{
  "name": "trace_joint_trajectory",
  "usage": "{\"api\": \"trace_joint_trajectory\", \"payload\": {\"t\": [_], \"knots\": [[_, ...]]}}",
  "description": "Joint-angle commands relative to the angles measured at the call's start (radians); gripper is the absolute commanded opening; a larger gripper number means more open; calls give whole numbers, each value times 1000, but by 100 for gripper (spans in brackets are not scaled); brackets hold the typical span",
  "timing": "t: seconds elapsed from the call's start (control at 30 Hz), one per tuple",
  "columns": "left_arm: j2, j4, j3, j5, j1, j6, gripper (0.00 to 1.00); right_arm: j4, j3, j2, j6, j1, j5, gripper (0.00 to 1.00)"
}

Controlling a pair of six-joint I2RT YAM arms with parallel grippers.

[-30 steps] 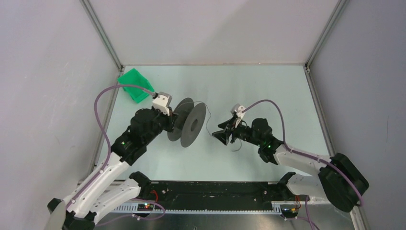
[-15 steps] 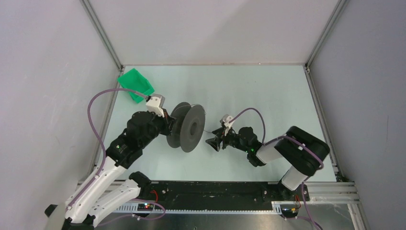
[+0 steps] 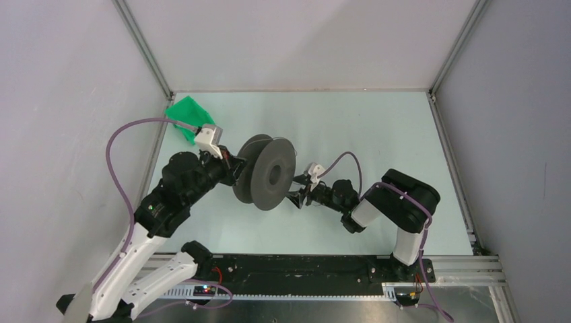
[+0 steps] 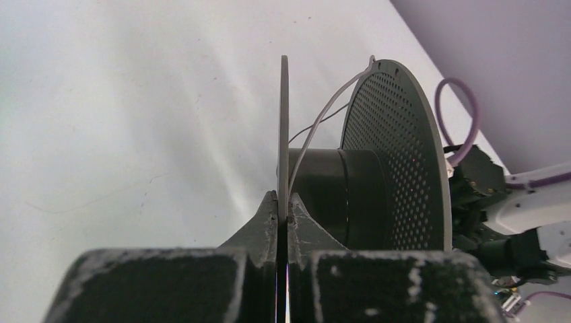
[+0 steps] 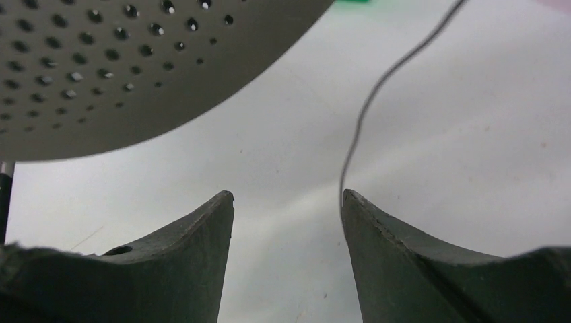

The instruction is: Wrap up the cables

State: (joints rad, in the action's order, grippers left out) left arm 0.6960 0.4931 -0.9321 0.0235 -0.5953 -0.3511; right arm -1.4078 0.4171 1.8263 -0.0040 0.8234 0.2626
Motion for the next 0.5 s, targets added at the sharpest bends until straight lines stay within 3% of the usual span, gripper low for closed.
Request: {"api": "trace_joint_trajectory", "payload": {"t": [0.0, 0.33, 0.4, 0.47], "knots": [[-25, -50, -78, -61, 5, -59, 0, -102, 64, 25, -83, 9, -34, 65], [-59, -47, -106, -103, 5, -116, 0, -105, 144, 95, 17, -20, -14, 62], [-61, -41, -112, -107, 5, -126, 0, -105, 144, 88, 16, -20, 3, 54], [-64, -35, -118, -99, 5, -134, 0, -105, 140, 79, 12, -21, 18, 41]]}}
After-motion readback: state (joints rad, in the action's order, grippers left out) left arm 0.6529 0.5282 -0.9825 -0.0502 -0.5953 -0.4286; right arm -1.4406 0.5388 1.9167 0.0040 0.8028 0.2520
